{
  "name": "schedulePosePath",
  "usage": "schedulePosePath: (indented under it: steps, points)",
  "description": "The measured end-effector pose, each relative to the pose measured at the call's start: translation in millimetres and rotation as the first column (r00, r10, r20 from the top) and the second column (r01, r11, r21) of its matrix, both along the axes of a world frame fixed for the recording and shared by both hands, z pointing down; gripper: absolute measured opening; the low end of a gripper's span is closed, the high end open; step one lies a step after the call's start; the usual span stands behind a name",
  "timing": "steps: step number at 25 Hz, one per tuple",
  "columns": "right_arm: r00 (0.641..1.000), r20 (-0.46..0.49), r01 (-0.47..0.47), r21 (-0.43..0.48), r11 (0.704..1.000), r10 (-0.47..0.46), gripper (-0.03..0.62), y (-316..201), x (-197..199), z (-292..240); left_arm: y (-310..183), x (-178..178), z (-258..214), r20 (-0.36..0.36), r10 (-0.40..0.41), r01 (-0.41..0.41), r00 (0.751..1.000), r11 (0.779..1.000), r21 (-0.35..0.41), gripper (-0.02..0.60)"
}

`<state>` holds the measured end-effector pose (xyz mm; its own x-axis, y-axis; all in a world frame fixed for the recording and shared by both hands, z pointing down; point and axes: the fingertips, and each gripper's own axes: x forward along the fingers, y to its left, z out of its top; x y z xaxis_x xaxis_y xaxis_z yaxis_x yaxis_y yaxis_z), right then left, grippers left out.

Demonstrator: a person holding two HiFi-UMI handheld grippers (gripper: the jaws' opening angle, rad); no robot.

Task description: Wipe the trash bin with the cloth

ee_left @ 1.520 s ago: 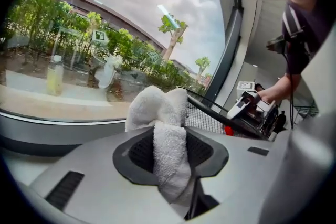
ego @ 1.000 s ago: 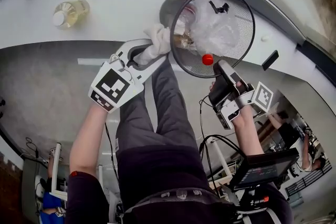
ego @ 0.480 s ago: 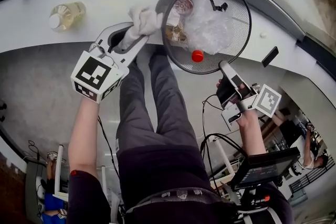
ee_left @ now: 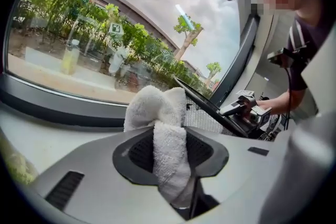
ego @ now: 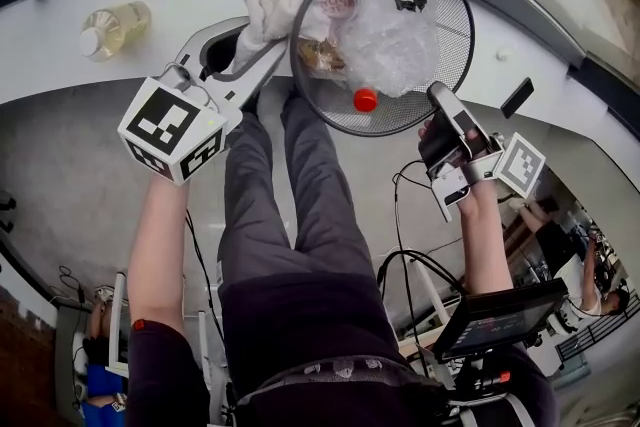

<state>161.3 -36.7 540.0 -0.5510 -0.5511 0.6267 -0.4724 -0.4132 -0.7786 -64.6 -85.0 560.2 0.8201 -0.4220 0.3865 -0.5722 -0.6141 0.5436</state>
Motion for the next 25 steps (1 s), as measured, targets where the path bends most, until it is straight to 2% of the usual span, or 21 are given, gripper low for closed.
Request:
schedulePosePath:
  steps: [3, 6, 10, 15, 18, 21, 23, 25]
  points:
    - [0.989, 0.106, -0.100, -0.080, 0.992, 0.108, 0.127, 12, -17, -1, 27, -2, 7, 0.016, 0.050, -0.050, 0.999, 0.998, -0.030, 0.109]
    - [0.961, 0.216, -0.142, -0.157, 0.977, 0.174, 0.126, 29, -38, -1, 52, 2, 12, 0.000, 0.069, -0.069, 0.998, 0.995, -0.072, 0.109]
    - [0.931, 0.296, -0.156, -0.209, 0.965, 0.214, 0.115, 46, -53, 0, 85, 19, 16, -0.011, 0.122, -0.122, 0.992, 0.987, -0.108, 0.109]
    - [0.914, 0.356, -0.121, -0.222, 0.968, 0.196, 0.109, 49, -68, -1, 114, 46, 13, -0.064, 0.202, -0.209, 0.977, 0.969, -0.134, 0.109]
    - [0.951, 0.279, -0.104, -0.128, 0.986, 0.136, 0.110, 47, -53, -11, 107, 44, 15, -0.046, 0.191, -0.195, 0.981, 0.973, -0.126, 0.109]
    - [0.996, 0.089, -0.002, -0.013, 1.000, 0.003, 0.112, 38, -17, -20, 76, 16, 21, 0.005, 0.083, -0.082, 0.997, 0.991, -0.104, 0.109]
    - [0.993, -0.083, 0.091, 0.059, 0.994, -0.086, 0.112, 19, 10, -23, 39, -9, 22, 0.054, -0.024, 0.027, 0.998, 0.997, -0.066, 0.109]
    - [0.962, -0.213, 0.197, 0.112, 0.974, -0.170, 0.112, -6, 23, -22, -1, -27, 17, 0.063, -0.122, 0.124, 0.991, 0.992, -0.019, 0.109]
